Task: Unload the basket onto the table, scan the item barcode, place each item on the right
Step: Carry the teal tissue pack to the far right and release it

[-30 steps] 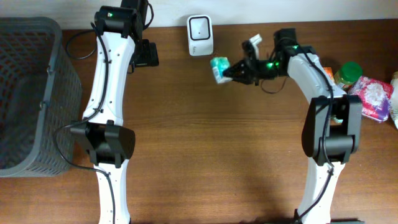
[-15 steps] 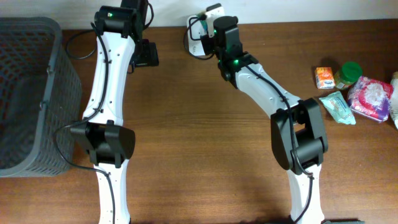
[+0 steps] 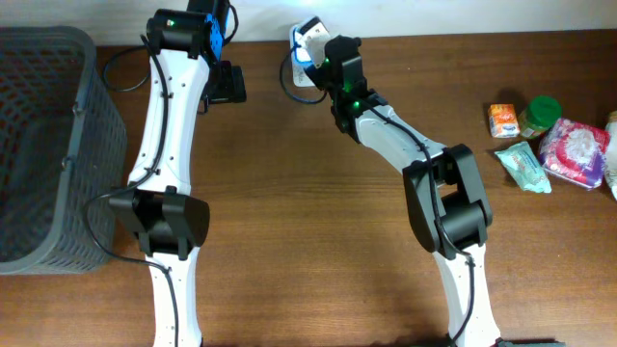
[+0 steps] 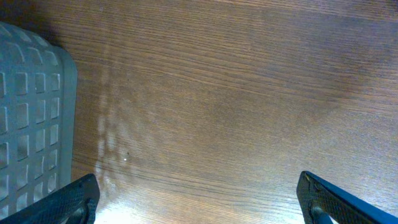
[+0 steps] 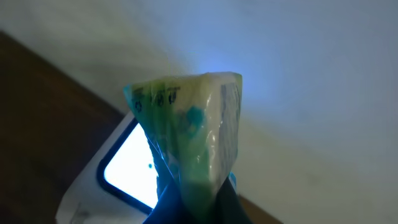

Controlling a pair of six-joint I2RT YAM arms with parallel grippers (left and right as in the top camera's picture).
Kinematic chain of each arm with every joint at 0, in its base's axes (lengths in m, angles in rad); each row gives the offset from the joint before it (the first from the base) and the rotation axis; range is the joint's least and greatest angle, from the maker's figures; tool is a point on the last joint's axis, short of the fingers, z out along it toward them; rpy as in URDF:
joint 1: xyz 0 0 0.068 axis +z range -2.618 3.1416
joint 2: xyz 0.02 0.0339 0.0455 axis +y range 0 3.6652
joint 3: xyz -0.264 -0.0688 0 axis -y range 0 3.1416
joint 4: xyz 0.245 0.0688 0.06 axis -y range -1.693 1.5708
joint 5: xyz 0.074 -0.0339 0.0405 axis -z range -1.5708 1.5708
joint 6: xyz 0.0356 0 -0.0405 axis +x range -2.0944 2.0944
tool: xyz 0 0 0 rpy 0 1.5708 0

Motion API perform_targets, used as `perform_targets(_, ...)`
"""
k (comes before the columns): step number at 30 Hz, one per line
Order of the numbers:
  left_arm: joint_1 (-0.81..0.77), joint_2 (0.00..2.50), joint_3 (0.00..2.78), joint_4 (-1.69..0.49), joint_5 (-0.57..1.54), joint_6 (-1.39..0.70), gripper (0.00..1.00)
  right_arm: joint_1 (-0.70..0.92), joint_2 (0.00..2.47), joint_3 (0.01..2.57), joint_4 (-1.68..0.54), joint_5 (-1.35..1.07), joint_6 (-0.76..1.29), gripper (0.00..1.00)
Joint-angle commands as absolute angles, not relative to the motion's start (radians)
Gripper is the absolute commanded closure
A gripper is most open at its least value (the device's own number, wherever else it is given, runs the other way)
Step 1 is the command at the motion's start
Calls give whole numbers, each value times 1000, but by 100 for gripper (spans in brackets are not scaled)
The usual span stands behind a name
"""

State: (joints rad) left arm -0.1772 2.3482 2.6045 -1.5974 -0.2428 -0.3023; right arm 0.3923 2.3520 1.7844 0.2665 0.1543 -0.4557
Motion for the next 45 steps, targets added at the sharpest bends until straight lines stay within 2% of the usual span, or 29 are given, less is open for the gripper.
perform_targets(1,-178,2350,2613,-1599,-240,-291,1,392,2370,1801,262,88,-463,96)
perform_targets(8,-178,2350,2613,-1599,-240,-291,1,364,2323,1827,258,208,-306,96)
perform_targets(11,-178,2350,2613,-1599,-240,-291,1,292,2218,1831,204,244,-142,96)
perform_targets(15,-178,2351,2613,-1599,-240,-291,1,136,2085,1831,-126,244,-43,96)
perform_targets(19,-178,2350,2613,-1599,-240,-291,1,-23,2040,1830,-685,245,-47,96)
perform_targets(21,-178,2351,2613,-1599,-240,-291,1,-102,2051,1830,-896,302,-73,96)
perform_targets(26,-178,2350,2613,-1599,-239,-291,1,-234,2053,1827,-1022,324,-73,96)
perform_targets(27,-178,2351,2613,-1599,-240,-290,1,-262,2053,1827,-1027,325,-72,74)
perform_targets(28,-178,2350,2613,-1599,-239,-291,1,-279,2053,1827,-1026,312,-70,1)
perform_targets(31,-178,2350,2613,-1599,-240,-291,1,-286,2051,1827,-1026,190,-70,1)
perform_targets(35,-178,2350,2613,-1599,-239,-291,1,-268,1997,1831,-1045,193,-69,1)
perform_targets(38,-178,2351,2613,-1599,-240,-290,1,-268,1817,1831,-1079,181,-6,1)
perform_targets(42,-178,2351,2613,-1599,-240,-291,1,-269,1516,1831,-1123,-35,13,1)
perform_targets(45,-178,2350,2613,-1599,-240,-291,1,-269,1338,1788,-1177,-107,17,1)
